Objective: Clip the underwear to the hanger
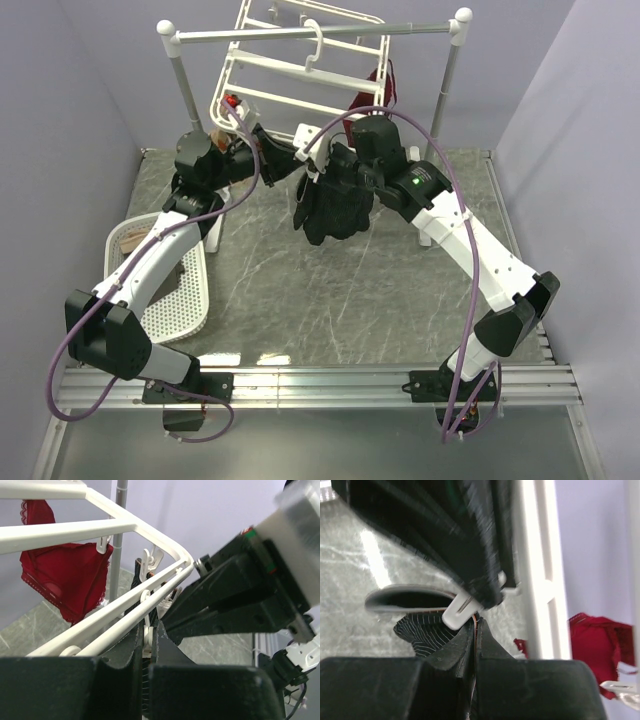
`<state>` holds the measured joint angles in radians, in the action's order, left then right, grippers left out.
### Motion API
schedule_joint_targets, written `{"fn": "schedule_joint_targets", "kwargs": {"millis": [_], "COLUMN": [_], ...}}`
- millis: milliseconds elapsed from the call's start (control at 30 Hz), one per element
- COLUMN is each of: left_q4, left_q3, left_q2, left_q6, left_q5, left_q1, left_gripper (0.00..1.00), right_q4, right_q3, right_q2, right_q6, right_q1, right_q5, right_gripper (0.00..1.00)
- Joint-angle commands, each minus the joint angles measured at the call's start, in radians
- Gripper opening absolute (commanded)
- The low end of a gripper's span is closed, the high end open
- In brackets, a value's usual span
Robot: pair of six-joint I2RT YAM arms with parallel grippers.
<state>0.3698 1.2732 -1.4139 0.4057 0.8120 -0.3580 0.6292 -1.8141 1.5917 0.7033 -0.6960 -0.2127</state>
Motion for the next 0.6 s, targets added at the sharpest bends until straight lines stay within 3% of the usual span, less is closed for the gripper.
{"fn": "schedule_joint_targets", "kwargs": {"millis": [0, 233, 567], "left_q4": [-0.098, -0.123, -0.151], "left_q3": [-0.02, -0.021, -0.031], "left_q2": [0.029, 0.033, 0.058], "left_q6": [-0.048, -0.09, -0.162], "left_q5": [0.104, 0.113, 0.021], "left_q1": [-0.032, -0.042, -0.05], "left_gripper": [0.0, 0.0, 0.0], "right_q4": [-0.112, -0.109, -0.109], "right_q3": [-0.047, -0.074, -0.053], "right_q2": [-0.042, -0.039, -0.059], "right_q6": [-0.007, -0.03, -0.028], "right_q1": [0.009, 0.009, 0.01], "right_q5": [-0.031, -0.039, -0.083], "right_gripper": [0.0, 0.0, 0.0]}}
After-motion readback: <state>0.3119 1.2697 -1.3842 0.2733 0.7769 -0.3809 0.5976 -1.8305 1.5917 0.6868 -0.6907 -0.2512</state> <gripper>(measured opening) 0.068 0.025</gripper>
